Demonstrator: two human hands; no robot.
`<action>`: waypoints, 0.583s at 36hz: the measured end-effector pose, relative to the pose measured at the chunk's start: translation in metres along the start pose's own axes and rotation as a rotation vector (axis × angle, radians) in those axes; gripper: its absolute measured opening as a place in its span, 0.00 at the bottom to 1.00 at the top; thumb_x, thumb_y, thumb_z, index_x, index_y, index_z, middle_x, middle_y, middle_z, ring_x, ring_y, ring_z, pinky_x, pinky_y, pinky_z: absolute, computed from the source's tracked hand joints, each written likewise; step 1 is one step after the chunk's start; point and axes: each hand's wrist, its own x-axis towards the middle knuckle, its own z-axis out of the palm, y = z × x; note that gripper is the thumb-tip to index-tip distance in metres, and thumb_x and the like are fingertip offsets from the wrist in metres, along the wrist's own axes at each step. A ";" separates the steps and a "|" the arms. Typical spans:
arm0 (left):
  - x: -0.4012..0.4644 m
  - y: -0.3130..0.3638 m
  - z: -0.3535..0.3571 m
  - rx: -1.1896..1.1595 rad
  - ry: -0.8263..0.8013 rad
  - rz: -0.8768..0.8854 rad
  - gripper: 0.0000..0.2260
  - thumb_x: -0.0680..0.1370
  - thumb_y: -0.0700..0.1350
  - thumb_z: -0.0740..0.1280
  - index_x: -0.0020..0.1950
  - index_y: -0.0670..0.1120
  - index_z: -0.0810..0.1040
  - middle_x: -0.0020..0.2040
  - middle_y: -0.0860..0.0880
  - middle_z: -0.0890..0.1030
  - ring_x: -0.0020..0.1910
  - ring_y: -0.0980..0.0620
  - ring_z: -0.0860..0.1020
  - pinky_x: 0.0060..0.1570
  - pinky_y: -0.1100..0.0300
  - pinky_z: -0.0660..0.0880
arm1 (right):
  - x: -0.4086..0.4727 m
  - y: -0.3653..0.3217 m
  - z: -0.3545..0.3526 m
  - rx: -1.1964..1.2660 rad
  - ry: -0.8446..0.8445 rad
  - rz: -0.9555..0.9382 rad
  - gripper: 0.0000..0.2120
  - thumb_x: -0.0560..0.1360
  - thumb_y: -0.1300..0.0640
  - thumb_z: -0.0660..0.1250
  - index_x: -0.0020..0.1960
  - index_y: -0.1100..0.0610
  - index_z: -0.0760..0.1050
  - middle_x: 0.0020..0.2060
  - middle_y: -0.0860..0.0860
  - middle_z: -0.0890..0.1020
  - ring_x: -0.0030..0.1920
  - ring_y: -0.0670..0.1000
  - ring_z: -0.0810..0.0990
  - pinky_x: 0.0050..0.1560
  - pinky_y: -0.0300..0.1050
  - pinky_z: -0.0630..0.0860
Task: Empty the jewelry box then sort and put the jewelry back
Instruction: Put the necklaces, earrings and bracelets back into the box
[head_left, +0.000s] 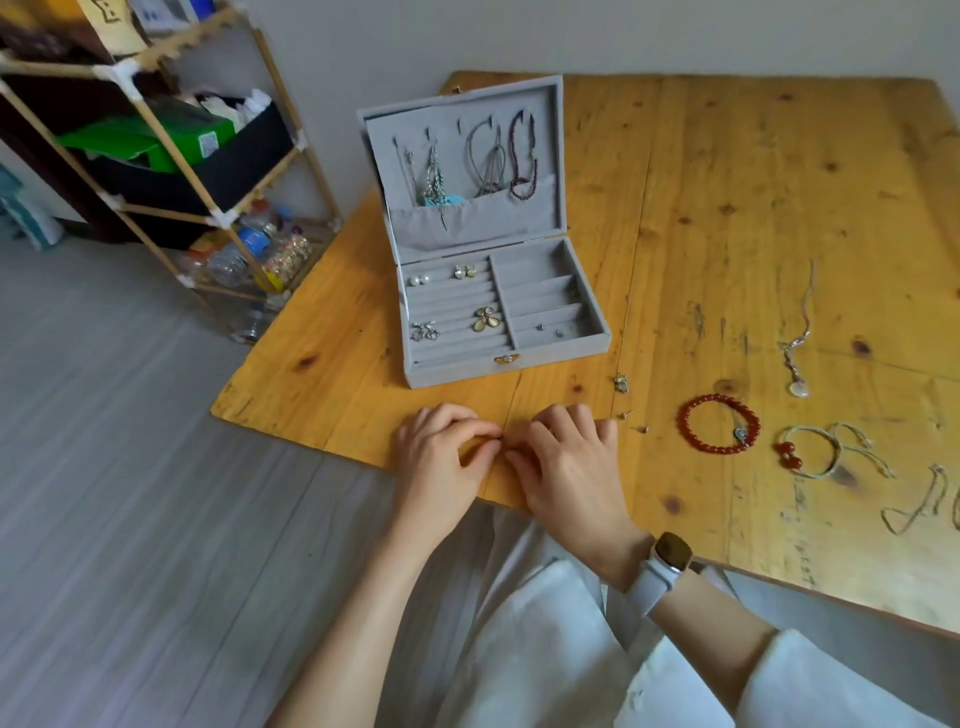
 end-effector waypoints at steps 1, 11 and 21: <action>0.000 0.000 0.001 0.005 0.009 0.000 0.12 0.69 0.54 0.62 0.42 0.51 0.83 0.43 0.55 0.78 0.46 0.57 0.71 0.47 0.50 0.69 | 0.000 0.000 0.001 -0.003 0.010 -0.004 0.10 0.72 0.51 0.59 0.37 0.55 0.74 0.36 0.50 0.76 0.41 0.52 0.65 0.40 0.46 0.56; 0.003 0.006 -0.015 -0.279 0.024 -0.102 0.06 0.73 0.37 0.67 0.41 0.48 0.77 0.40 0.58 0.79 0.41 0.59 0.75 0.45 0.69 0.70 | -0.001 0.000 -0.004 0.099 0.013 -0.009 0.10 0.76 0.54 0.58 0.40 0.55 0.75 0.36 0.49 0.78 0.40 0.51 0.68 0.40 0.44 0.57; 0.051 -0.009 -0.049 -0.491 0.081 -0.337 0.06 0.74 0.33 0.68 0.44 0.44 0.80 0.39 0.53 0.80 0.36 0.67 0.76 0.42 0.73 0.72 | 0.027 -0.005 -0.012 0.527 0.008 0.109 0.04 0.73 0.64 0.62 0.45 0.59 0.75 0.39 0.49 0.78 0.43 0.47 0.70 0.45 0.47 0.72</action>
